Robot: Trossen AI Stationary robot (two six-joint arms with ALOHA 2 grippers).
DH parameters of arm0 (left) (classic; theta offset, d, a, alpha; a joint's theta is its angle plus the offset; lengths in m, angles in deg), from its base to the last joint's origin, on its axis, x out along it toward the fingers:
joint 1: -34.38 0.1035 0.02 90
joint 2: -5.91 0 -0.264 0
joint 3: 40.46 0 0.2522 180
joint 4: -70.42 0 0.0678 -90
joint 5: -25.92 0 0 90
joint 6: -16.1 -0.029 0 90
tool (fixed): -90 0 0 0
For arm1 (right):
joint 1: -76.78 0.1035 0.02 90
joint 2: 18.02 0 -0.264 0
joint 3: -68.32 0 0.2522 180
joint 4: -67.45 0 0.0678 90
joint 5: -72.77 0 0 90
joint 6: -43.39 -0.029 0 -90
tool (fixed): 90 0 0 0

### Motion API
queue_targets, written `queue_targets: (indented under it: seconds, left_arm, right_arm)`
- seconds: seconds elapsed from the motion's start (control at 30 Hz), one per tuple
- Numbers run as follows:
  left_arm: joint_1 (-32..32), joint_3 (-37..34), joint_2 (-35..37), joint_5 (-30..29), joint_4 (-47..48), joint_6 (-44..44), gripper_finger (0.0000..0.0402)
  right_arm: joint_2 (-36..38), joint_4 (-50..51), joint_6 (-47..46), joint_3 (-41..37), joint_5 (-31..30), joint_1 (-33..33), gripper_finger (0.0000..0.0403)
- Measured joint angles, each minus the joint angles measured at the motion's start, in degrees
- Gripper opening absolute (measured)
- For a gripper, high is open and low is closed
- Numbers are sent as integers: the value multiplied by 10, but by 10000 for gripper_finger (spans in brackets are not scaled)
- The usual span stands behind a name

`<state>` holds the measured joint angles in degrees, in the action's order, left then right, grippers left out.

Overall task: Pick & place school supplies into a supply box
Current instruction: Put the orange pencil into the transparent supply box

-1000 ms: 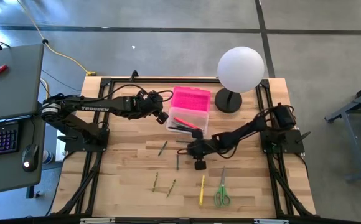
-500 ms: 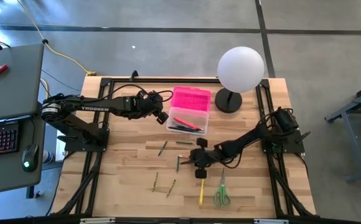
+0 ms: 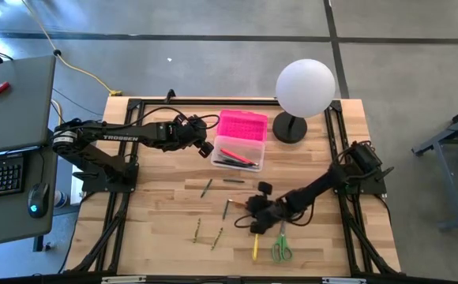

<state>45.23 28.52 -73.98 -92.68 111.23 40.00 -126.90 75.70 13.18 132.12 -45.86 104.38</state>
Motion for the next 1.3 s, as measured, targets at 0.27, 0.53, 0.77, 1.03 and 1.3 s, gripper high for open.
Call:
queue_targets:
  seconds: [0.27,0.53,0.77,1.03,1.3]
  left_arm:
    - [0,0,0,13,-3,1,113]
    - [0,0,0,13,-4,1,113]
    - [0,0,0,13,-4,1,113]
    - [0,0,0,12,-4,3,113]
    - [0,0,0,12,-4,4,113]
  right_arm:
    - [2,-51,-41,-51,-15,5,67]
    - [2,-195,13,-128,-33,15,67]
    - [-33,-230,21,-132,-61,26,67]
    - [-95,-278,19,-122,-153,42,67]
    - [-96,-285,50,-122,-130,31,67]
